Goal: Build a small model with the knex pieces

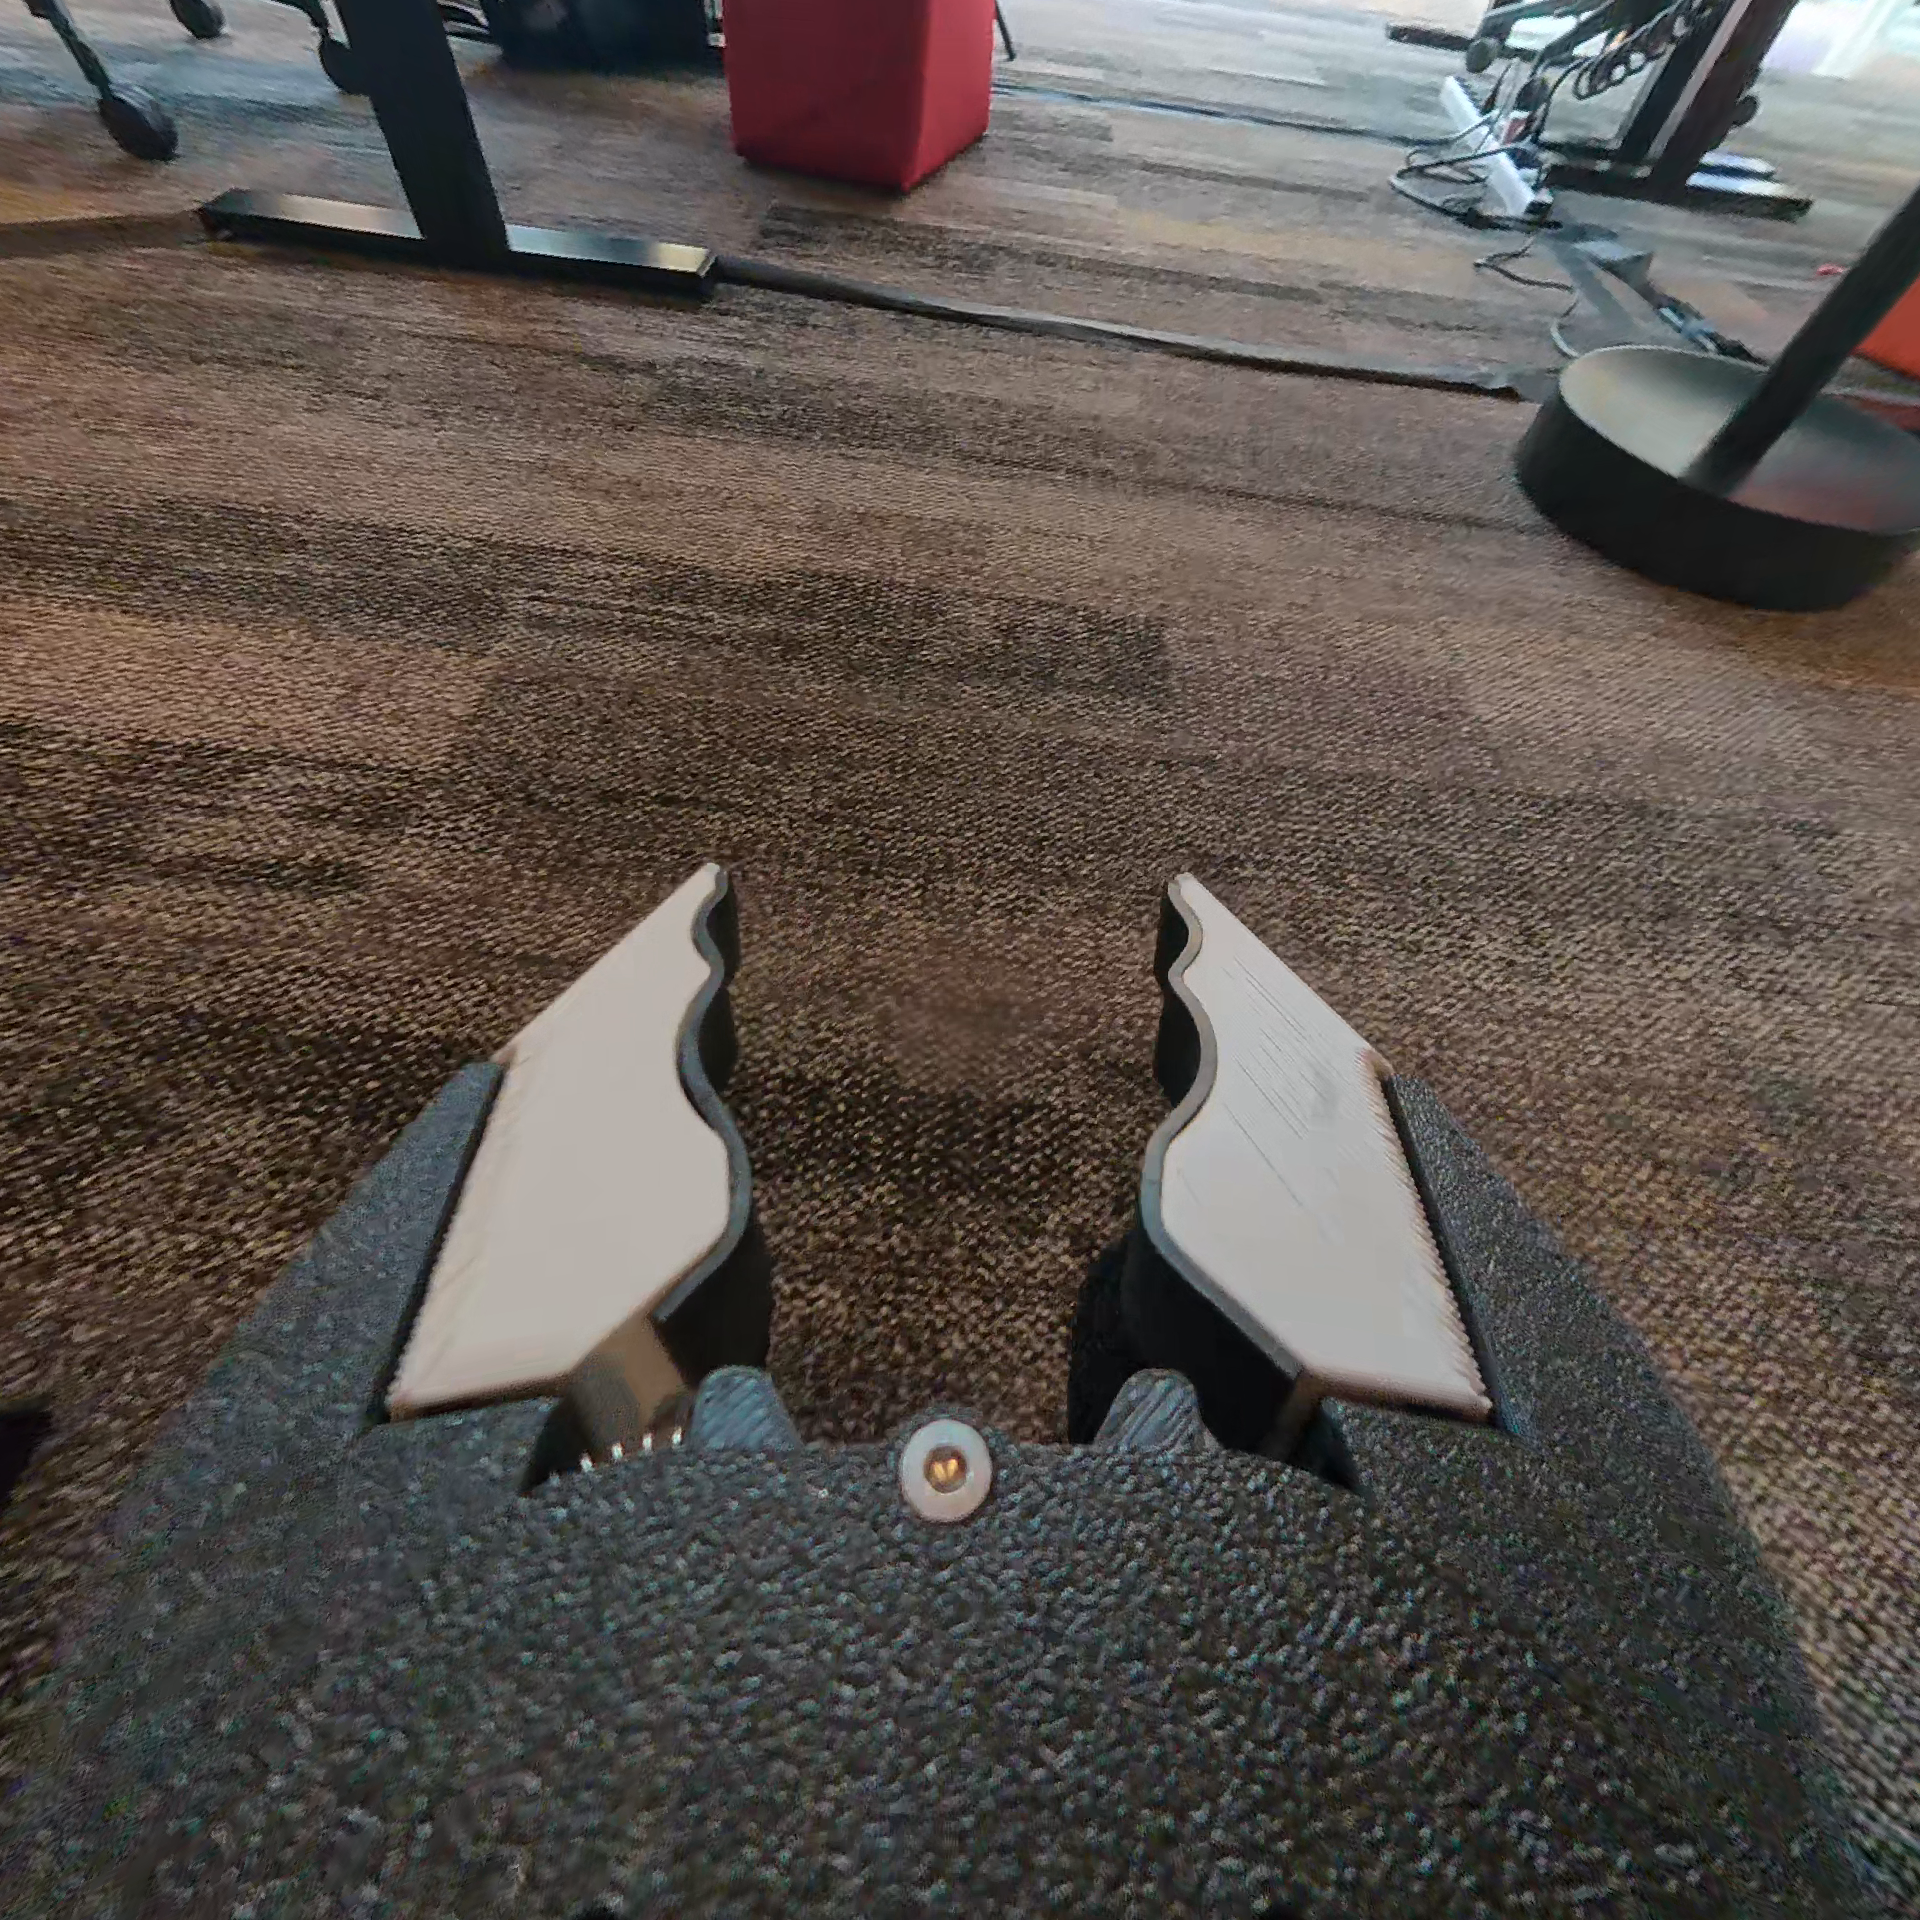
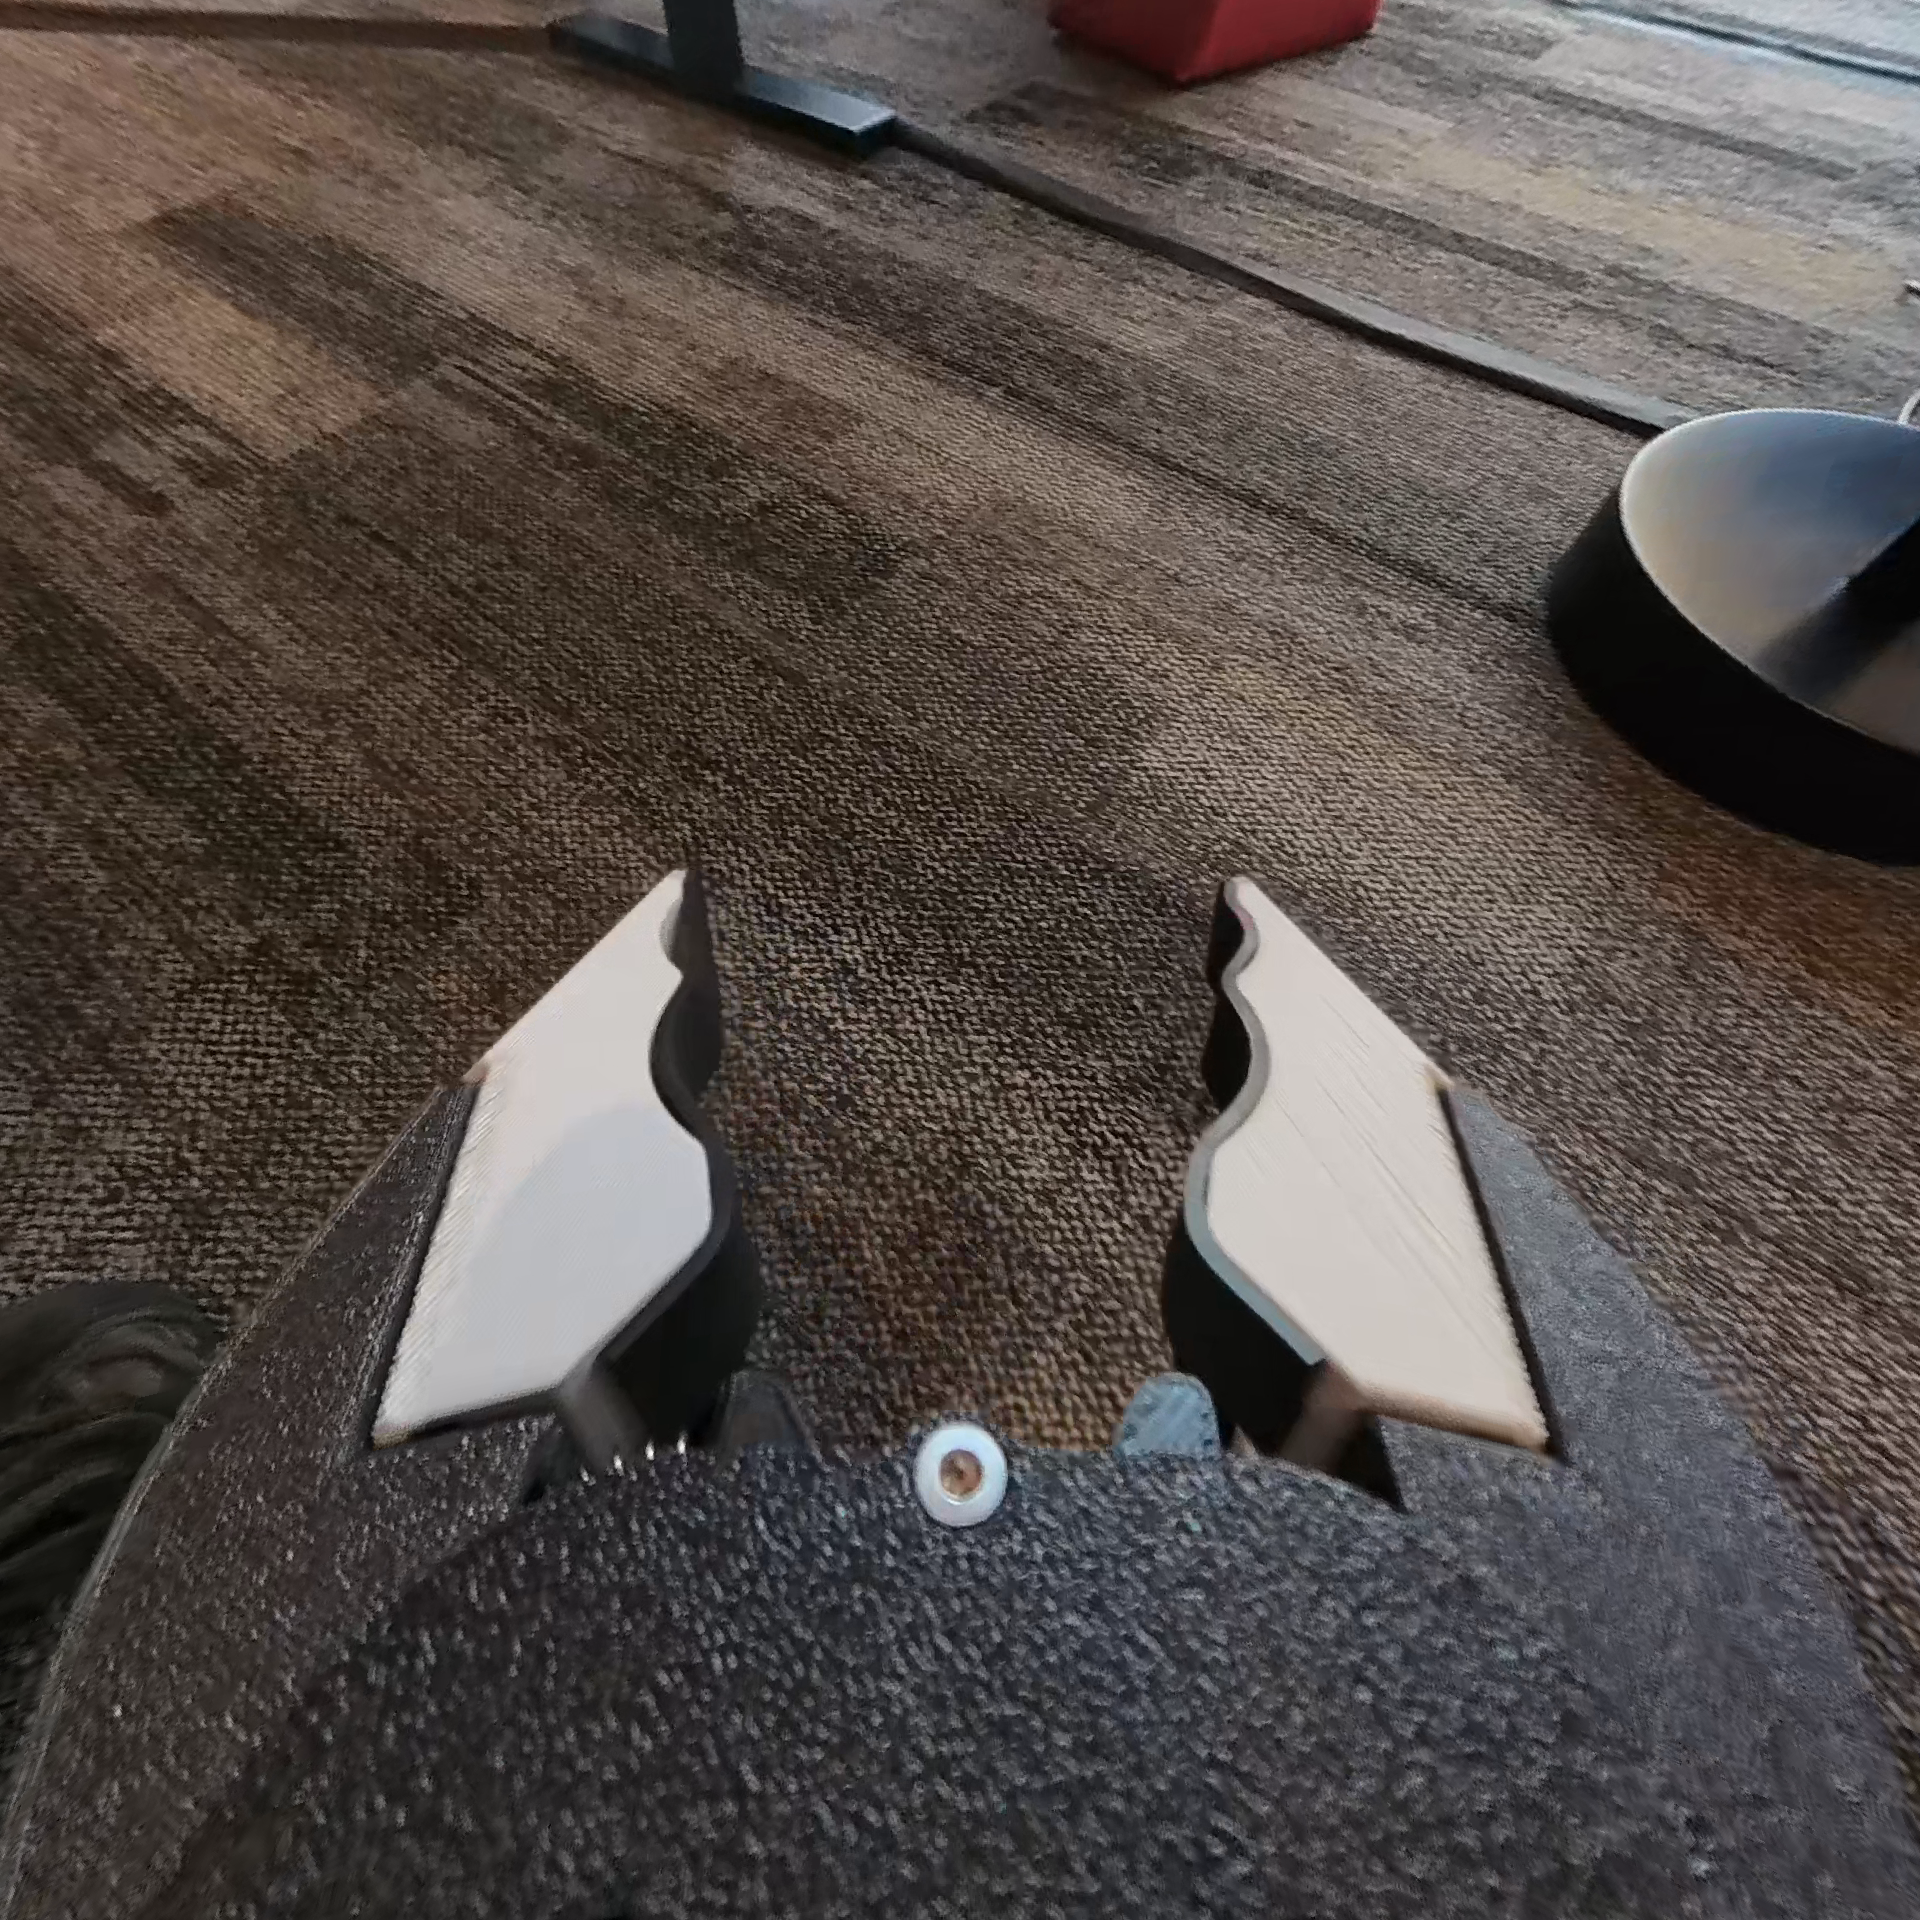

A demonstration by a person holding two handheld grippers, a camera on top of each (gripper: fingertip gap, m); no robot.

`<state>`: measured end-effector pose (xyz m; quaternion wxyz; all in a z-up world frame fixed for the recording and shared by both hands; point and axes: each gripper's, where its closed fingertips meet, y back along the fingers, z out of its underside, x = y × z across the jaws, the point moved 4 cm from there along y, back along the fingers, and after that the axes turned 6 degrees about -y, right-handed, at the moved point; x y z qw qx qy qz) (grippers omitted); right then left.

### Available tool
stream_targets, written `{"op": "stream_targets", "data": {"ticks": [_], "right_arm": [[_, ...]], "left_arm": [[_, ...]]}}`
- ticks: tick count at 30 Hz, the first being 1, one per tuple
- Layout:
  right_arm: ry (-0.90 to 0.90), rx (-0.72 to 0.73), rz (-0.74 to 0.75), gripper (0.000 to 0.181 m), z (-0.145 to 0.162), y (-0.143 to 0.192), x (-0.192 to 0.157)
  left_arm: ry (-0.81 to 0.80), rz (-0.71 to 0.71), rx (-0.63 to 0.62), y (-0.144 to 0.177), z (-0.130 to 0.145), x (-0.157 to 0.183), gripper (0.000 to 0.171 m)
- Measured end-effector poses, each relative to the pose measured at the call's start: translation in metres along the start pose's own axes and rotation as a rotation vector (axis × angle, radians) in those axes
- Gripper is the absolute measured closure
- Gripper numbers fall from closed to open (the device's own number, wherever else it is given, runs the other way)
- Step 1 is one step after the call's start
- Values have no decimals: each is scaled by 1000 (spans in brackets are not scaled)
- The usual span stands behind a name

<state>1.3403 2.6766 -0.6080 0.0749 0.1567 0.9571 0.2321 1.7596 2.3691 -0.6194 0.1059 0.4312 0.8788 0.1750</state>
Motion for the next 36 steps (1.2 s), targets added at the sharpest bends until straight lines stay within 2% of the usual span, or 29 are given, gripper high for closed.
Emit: {"op": "stream_targets", "data": {"ticks": [5,9,22,33,36], "right_arm": [[7,-2,-35,88,3,-6,-10],[-10,5,-9,87,5,4,-2],[-120,51,185,87,17,62,47],[-175,42,334,87,36,121,85],[-187,12,323,86,42,131,76]], "left_arm": [[-46,6,-26,7,4,5,91],[-52,65,-33,-1,2,22,91],[-114,290,14,-49,-38,105,95],[-161,434,23,-80,-48,158,96],[-198,510,13,-91,-57,173,96]]}}
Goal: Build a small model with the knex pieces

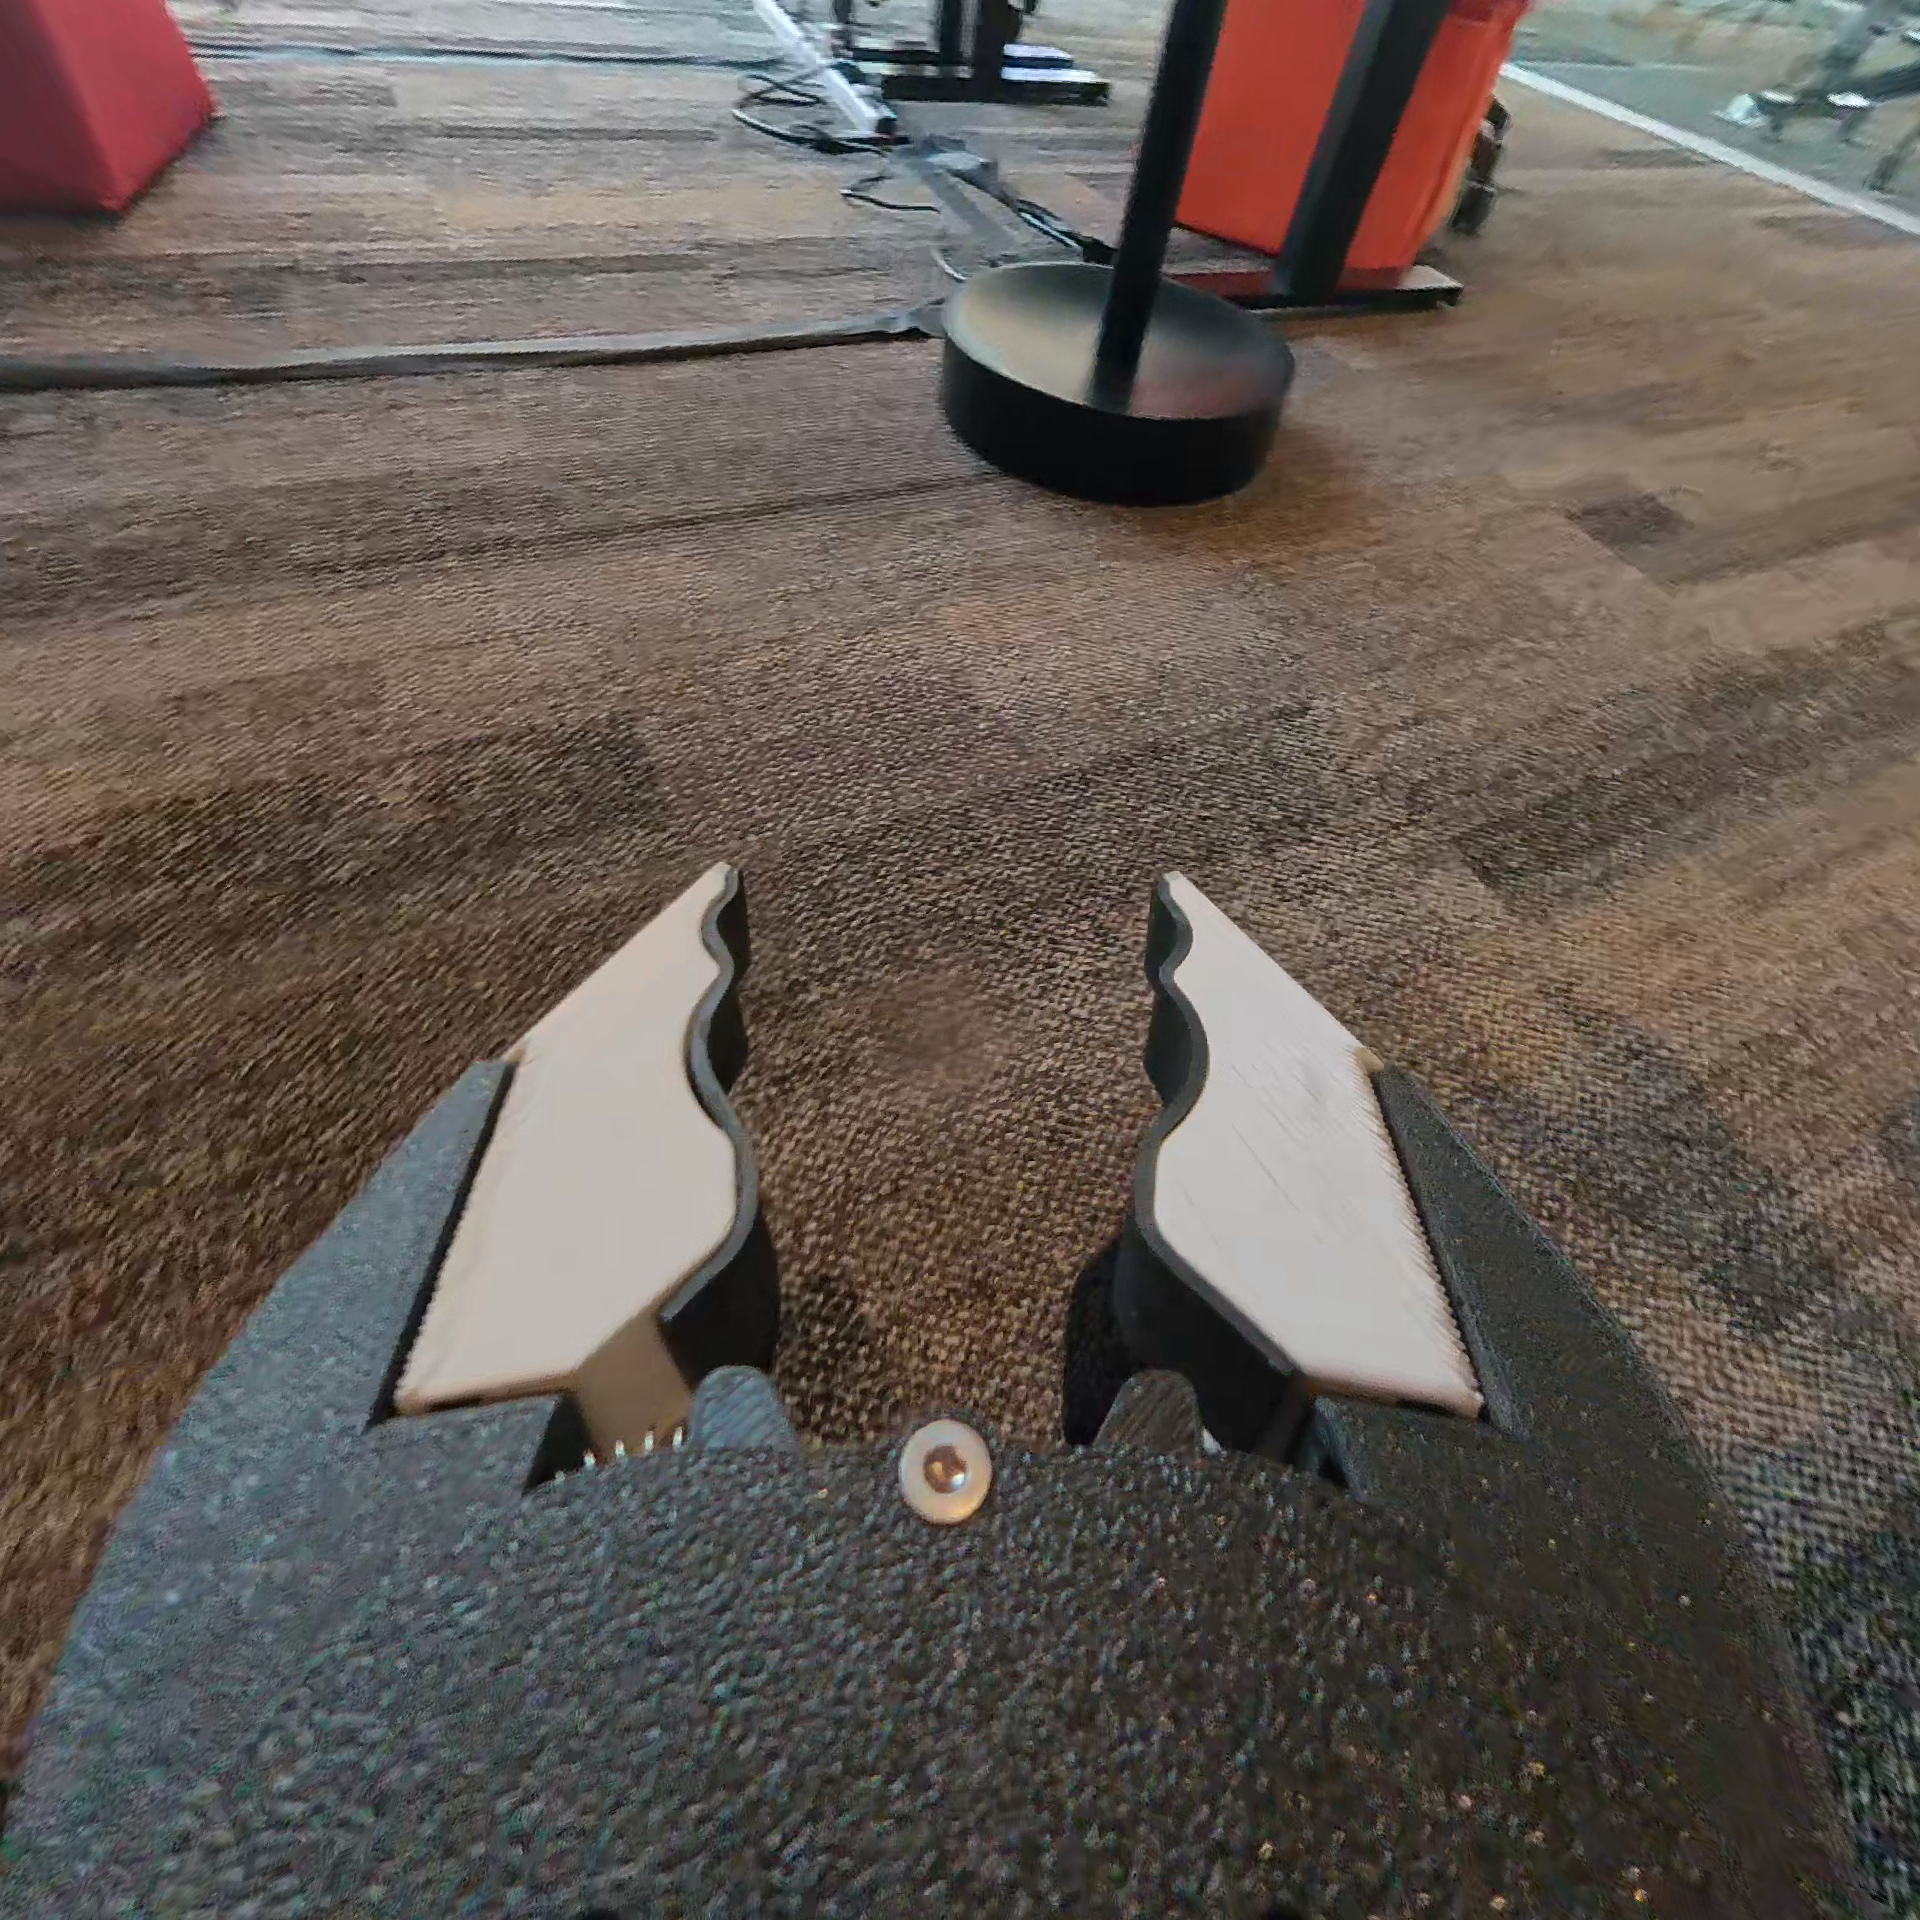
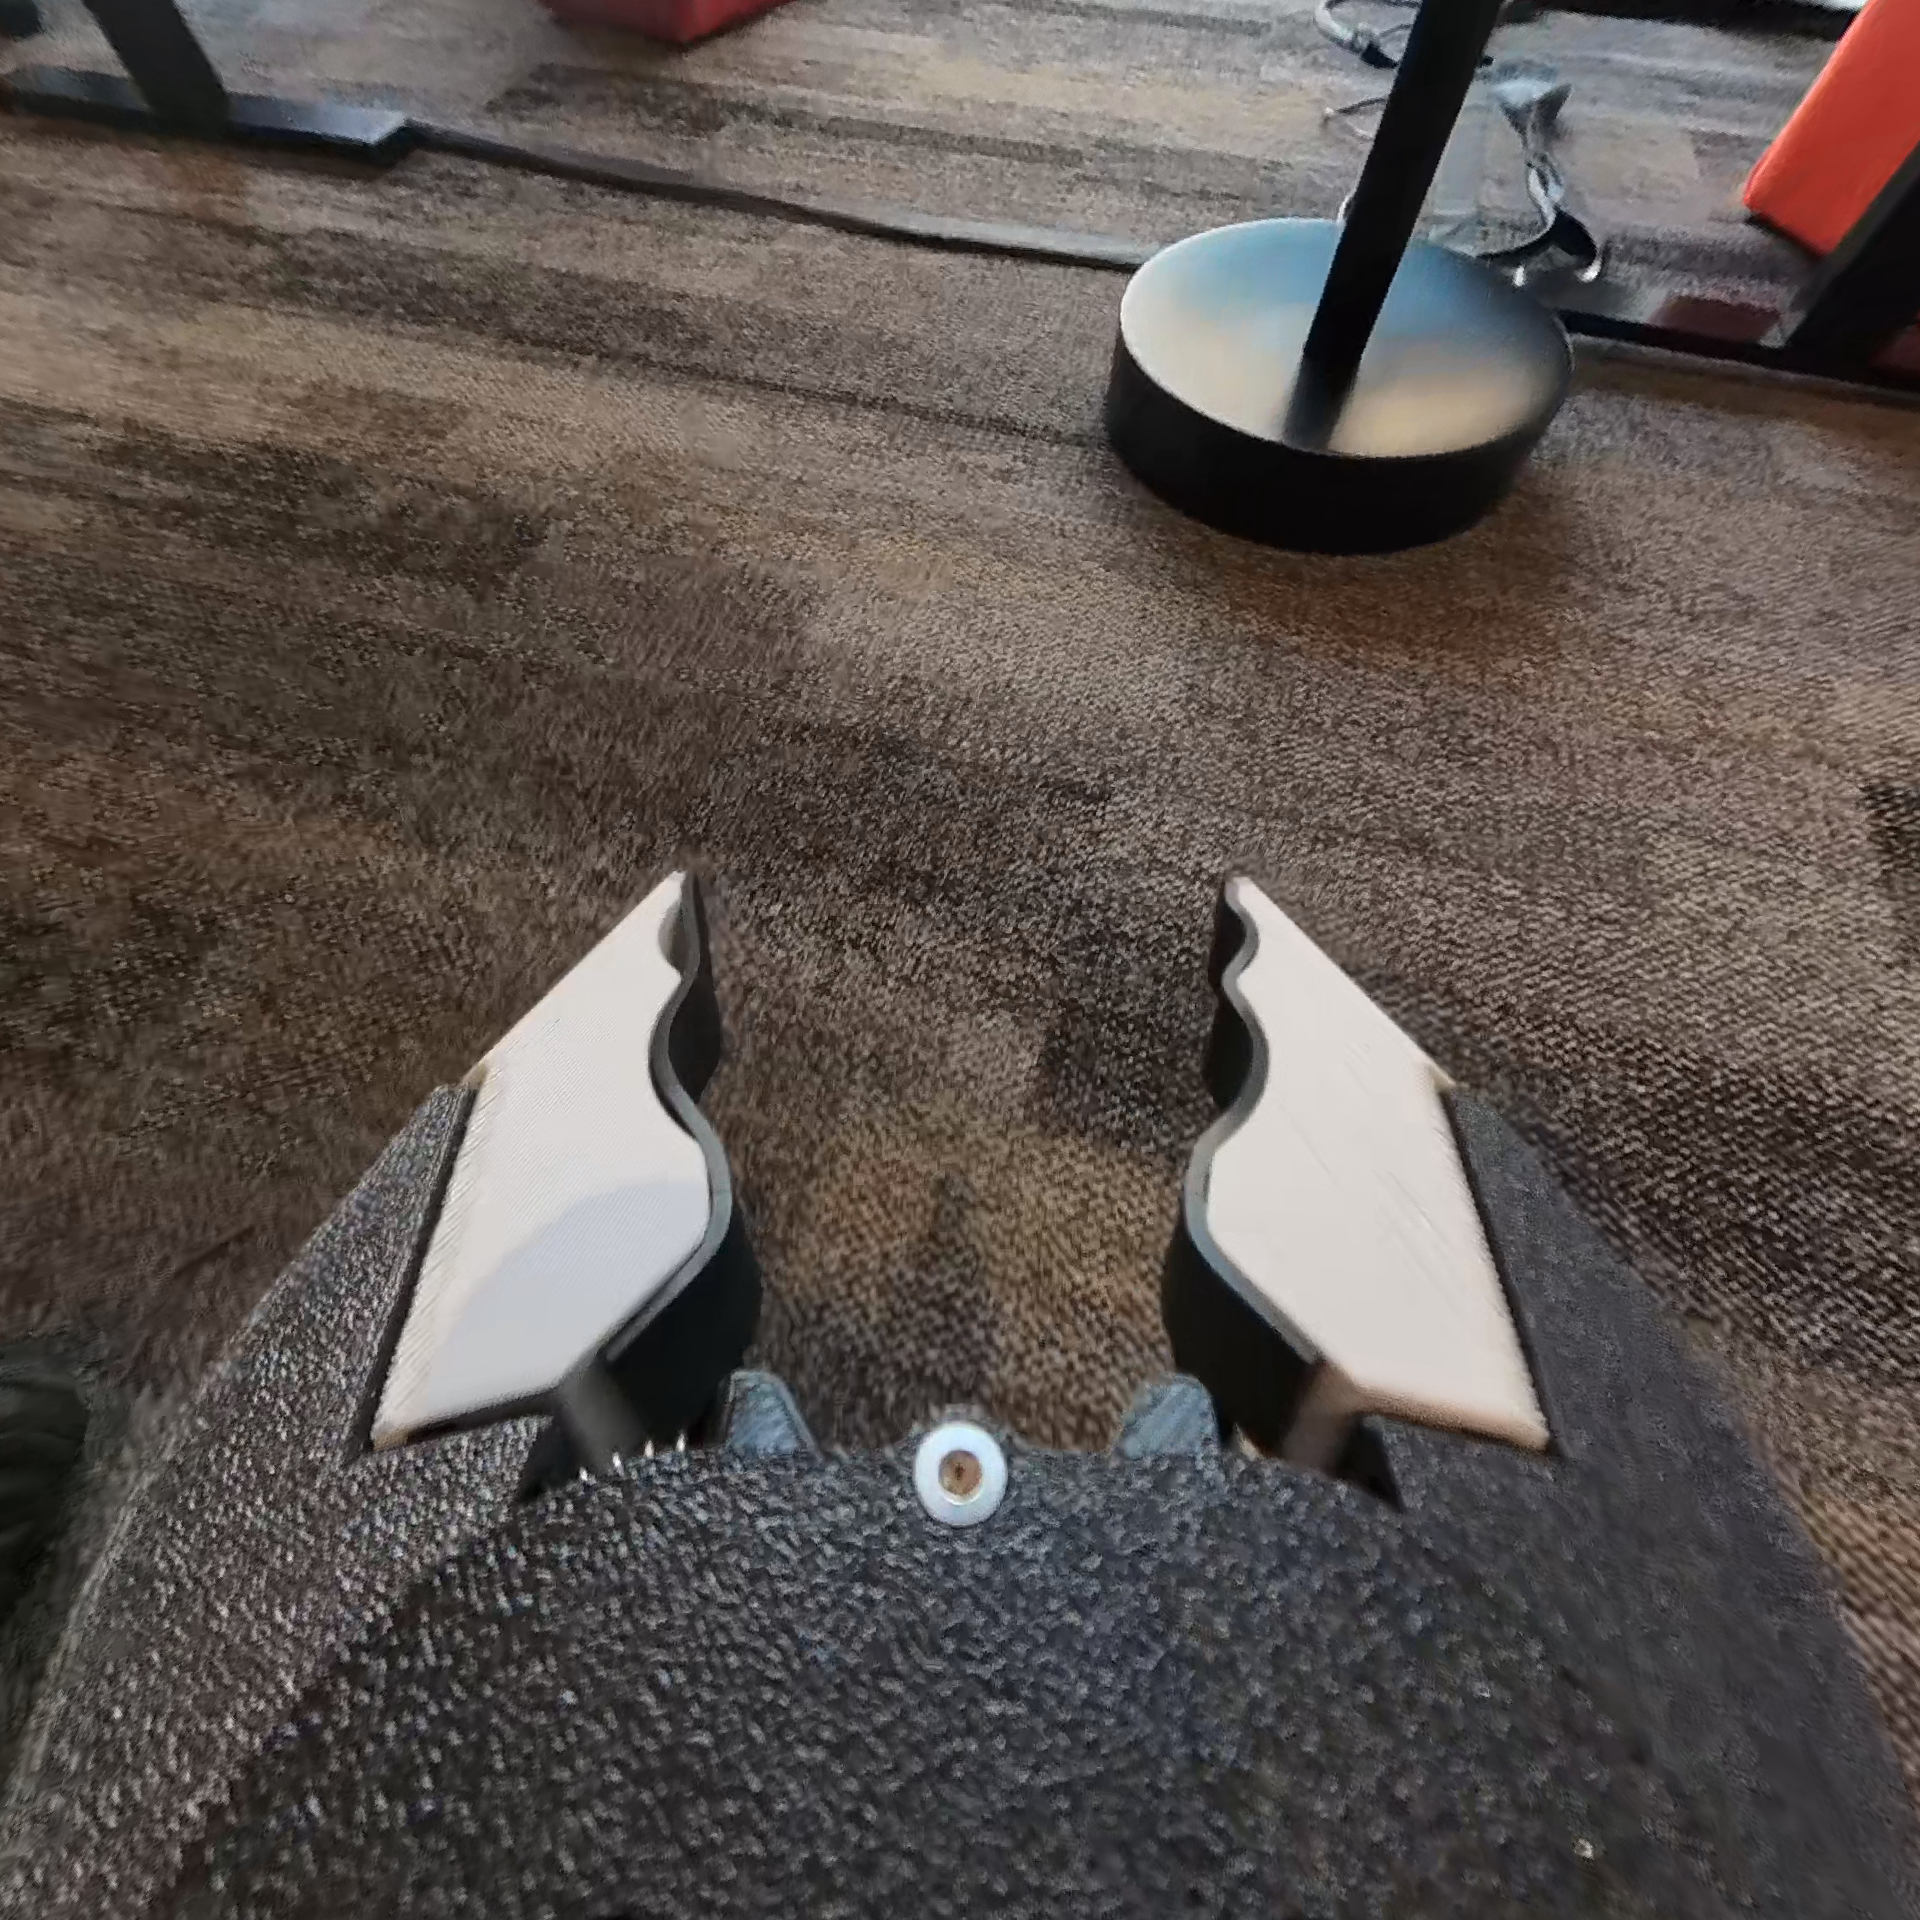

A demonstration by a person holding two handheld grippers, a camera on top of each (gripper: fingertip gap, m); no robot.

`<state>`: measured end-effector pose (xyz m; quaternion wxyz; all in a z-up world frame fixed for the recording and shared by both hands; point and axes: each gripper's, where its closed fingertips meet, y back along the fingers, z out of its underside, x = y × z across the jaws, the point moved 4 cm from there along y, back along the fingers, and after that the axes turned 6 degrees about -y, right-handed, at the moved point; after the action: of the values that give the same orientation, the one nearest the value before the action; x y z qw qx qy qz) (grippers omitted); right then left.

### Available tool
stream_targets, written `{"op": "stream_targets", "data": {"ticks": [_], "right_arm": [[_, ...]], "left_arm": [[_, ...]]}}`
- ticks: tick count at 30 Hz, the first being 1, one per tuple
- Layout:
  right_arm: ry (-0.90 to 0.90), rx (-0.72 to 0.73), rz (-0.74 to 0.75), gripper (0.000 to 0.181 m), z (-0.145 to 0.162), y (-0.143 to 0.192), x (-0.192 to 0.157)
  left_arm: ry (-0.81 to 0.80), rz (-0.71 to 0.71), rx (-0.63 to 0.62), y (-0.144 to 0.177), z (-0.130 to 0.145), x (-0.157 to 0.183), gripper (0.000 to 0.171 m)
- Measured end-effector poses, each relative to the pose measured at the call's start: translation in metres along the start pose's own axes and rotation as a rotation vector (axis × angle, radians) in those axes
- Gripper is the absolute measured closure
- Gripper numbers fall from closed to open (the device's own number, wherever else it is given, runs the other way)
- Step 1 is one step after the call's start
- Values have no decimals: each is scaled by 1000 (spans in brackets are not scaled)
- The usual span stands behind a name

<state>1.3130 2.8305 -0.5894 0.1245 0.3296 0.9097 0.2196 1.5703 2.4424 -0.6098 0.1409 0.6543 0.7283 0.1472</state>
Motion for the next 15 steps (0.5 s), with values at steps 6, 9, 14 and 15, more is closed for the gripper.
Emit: {"op": "stream_targets", "data": {"ticks": [6,9,14,15], "right_arm": [[-7,-39,88,87,55,85,3],[-167,-28,205,87,89,134,12],[-367,-60,420,86,146,213,1],[-387,-70,472,86,156,230,0]], "left_arm": [[-279,274,-43,-60,-78,22,96],[-402,395,-16,-101,-139,52,96],[-471,617,71,-144,-218,150,96],[-469,678,75,-148,-224,176,96]]}}
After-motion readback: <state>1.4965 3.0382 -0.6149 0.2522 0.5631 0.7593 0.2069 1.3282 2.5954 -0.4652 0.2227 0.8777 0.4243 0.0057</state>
